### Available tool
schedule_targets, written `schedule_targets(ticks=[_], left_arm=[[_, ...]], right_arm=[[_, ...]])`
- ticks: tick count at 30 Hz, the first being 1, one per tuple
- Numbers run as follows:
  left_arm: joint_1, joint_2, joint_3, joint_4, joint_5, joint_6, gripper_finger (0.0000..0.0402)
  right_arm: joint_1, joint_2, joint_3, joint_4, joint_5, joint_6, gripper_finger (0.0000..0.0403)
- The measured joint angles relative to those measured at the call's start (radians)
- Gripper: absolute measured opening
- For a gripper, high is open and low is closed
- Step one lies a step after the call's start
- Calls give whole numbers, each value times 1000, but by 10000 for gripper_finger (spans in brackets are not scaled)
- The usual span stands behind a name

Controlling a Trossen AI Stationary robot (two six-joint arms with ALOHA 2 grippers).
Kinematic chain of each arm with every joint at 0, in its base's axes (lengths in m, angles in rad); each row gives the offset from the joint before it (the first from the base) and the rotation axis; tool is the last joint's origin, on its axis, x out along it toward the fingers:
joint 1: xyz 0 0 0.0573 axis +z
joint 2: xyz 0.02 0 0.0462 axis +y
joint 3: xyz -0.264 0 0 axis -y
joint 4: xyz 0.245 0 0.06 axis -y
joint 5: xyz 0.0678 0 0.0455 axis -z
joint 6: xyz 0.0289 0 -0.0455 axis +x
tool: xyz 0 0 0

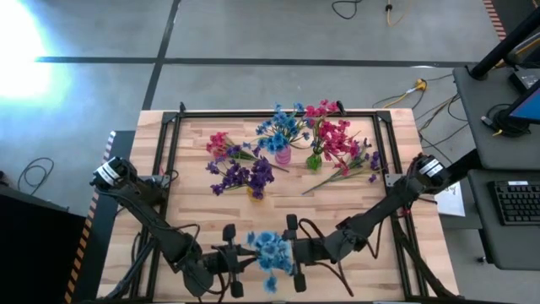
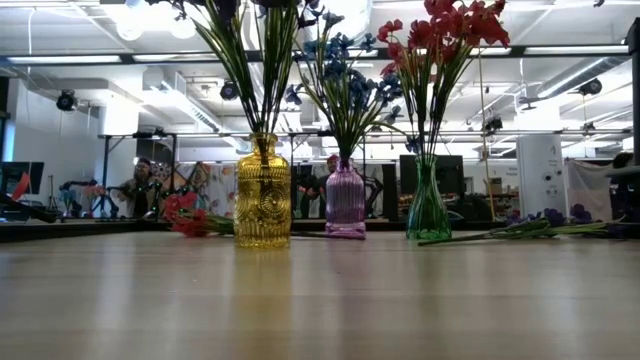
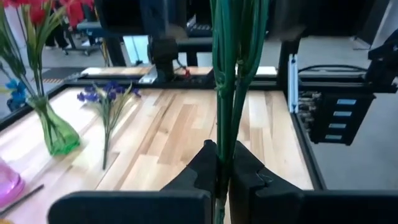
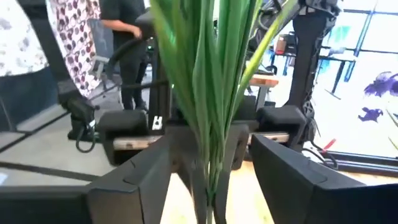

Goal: Sort flowers into vase by color
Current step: Put the blue flowers into the pink vase

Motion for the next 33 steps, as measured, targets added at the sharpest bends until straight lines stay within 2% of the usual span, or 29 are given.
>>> schedule_targets(ticks=[8,15,24,28,33], left_arm=[[0,0,0,-21,-1,-22,0],[5,0,0,-27,-4,-22,0],[11,0,0,-28,-4,-21,0],[18,0,0,-30,-4,-21,0],[24,0,0,-29,-4,-22,0]], right_arm=[[-27,3,12,-3,-1,33,219],[-43,4,57,-130,-59,103,221],[-44,4,59,-130,-64,89,220],[-46,4,60,-122,-64,73,206],[-60,4,96,-195,-65,84,162]])
